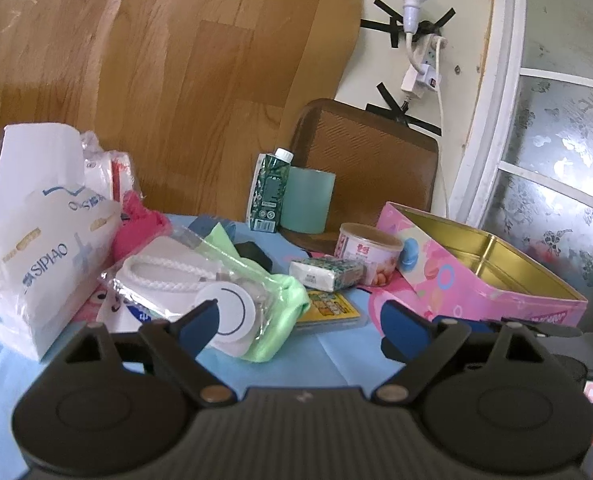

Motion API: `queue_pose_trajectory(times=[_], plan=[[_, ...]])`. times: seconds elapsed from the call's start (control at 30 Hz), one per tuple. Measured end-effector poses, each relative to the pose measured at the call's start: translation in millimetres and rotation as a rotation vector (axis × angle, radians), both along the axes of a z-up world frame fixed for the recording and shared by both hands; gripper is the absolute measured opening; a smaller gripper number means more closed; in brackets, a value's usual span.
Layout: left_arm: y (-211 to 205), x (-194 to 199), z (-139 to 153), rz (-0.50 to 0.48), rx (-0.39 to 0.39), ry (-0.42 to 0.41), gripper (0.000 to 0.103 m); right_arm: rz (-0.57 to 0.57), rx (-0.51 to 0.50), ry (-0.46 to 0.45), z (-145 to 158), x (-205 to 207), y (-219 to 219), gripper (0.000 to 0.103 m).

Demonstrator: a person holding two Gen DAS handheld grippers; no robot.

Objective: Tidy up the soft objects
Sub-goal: 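Reach the right gripper to the clear smiley-face bag and grasp it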

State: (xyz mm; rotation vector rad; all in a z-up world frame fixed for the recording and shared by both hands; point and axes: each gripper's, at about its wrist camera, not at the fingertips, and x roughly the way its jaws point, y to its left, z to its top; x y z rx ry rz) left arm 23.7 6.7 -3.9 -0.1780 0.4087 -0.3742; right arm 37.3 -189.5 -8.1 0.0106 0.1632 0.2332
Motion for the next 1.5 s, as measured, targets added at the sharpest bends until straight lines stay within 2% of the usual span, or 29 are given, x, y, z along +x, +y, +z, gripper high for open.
queue_pose_trajectory(times=[0.33,0.7,1.23,1.37,1.5], plan=[[6.4,0.7,0.3,0.029,-0.023,0.0,0.091,0.008,0.003,0.028,-0.3,5.1,-0.7,0.071],[7.1,-2.3,0.5,0.037,-0.028,-0.022,0.091,0.035,-0.017,0.016,3.5,10.5,5.3,0.071],[22.6,-0.7,2.0,0.143,-0.067,-0.035,0.091,0.091,-0.056,0.002,19.4,33.8,18.3,0.071],[28.3,1.1,1.5,0.17,-0.084,-0.026,0.091,0.145,-0.011,0.034,24.3,41.0,19.4,0.071],[39.0,3.5,1.7,0.245,-0.11,-0.02,0.091,0.199,0.035,0.046,26.7,42.0,26.2,0.07]])
